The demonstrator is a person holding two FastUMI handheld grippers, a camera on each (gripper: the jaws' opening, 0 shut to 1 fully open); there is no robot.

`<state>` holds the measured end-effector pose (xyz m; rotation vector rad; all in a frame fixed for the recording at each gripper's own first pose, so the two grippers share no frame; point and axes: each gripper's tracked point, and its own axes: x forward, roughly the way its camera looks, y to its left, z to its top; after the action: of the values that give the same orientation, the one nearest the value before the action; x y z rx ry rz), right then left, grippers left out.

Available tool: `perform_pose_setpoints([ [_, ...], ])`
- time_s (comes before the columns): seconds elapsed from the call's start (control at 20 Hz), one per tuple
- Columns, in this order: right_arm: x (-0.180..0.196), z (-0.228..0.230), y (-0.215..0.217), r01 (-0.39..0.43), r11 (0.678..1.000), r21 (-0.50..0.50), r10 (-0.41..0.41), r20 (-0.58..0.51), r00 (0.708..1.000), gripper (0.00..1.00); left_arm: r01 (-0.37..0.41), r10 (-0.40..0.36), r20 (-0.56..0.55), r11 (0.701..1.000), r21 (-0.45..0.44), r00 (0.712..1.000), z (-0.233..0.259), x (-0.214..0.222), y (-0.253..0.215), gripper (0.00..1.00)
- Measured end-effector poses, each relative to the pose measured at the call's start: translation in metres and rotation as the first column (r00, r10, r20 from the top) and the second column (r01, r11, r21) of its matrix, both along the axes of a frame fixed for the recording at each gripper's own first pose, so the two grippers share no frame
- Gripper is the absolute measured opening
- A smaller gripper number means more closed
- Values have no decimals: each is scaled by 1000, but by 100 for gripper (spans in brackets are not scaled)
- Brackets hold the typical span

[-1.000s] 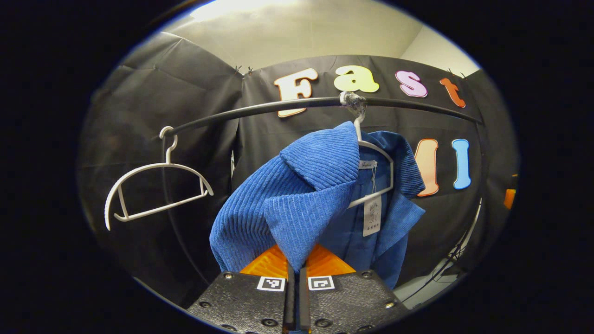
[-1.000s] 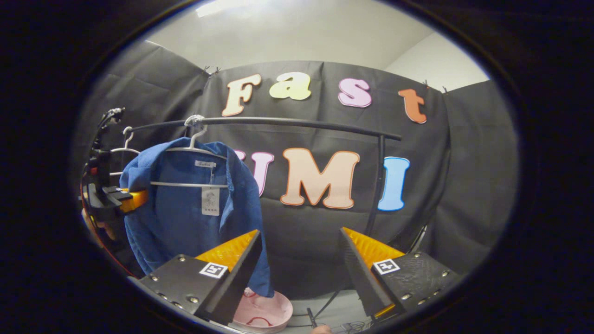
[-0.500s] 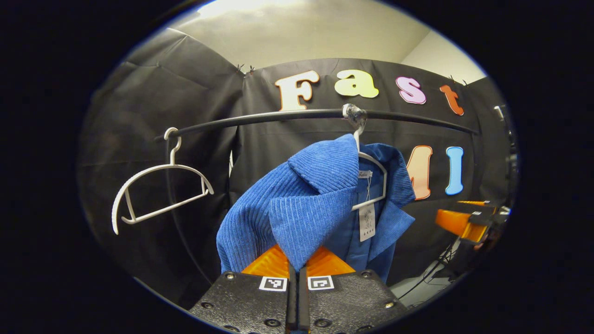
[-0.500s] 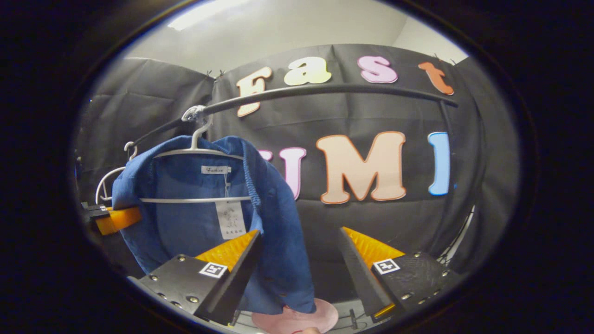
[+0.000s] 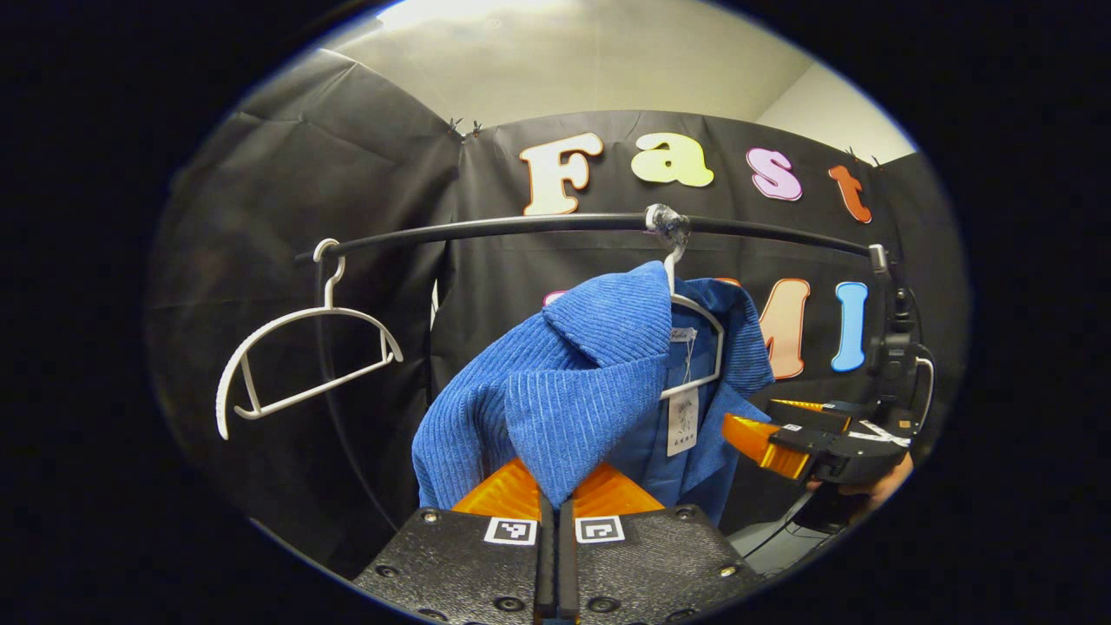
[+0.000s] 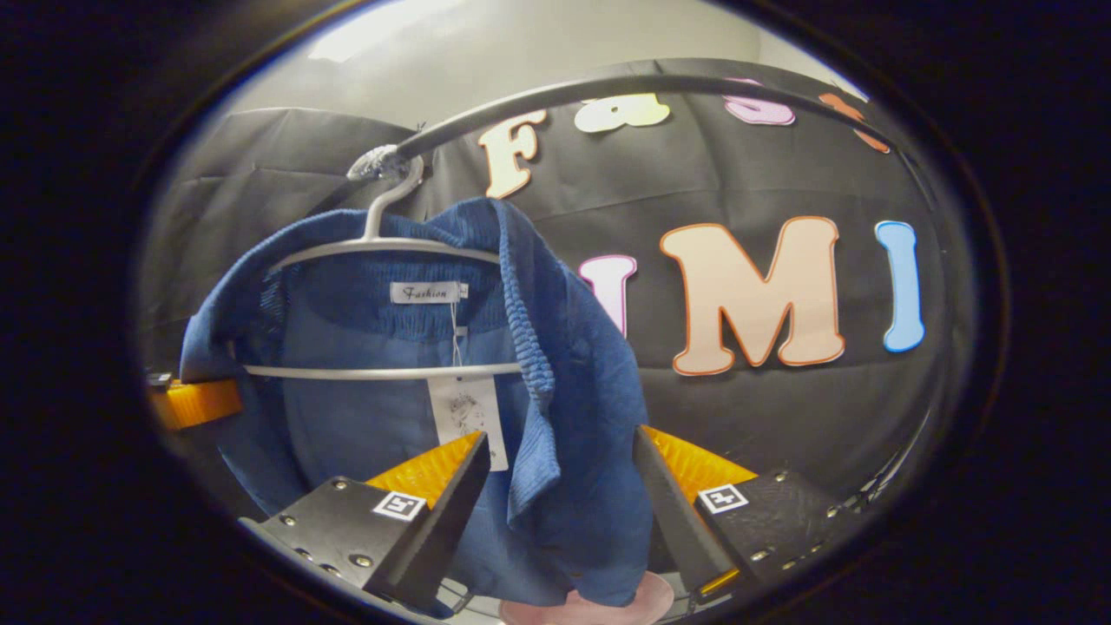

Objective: Grasp the clothes on the hanger with both hands and then place them into the laundry hamper below.

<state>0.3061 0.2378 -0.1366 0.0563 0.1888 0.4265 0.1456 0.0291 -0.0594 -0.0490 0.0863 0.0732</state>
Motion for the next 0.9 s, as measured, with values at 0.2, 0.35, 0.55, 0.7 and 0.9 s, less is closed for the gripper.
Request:
perform_pose_setpoints([
  [0.2,28,-20,2,31,999,-21,-32,-41,999,80,-12,13,-35,1000,17,999,-7,-1,0,2],
  [0.35,30,-35,15,-37,999,-24,34,-96,995,46,-17,19,-52,999,46,998,-11,-1,-2,2],
  [0.55,27,-26,12,-51,999,15,52,-58,997,18,-13,18,-67,998,67,998,-14,-2,-5,2],
  [0.7,26,-23,7,-30,999,-20,29,-26,999,23,-7,13,-82,997,77,997,-20,0,-8,2],
  [0.9,24,-7,7,-30,1000,4,30,10,1000,22,2,7,-97,996,84,995,-24,3,-11,2],
])
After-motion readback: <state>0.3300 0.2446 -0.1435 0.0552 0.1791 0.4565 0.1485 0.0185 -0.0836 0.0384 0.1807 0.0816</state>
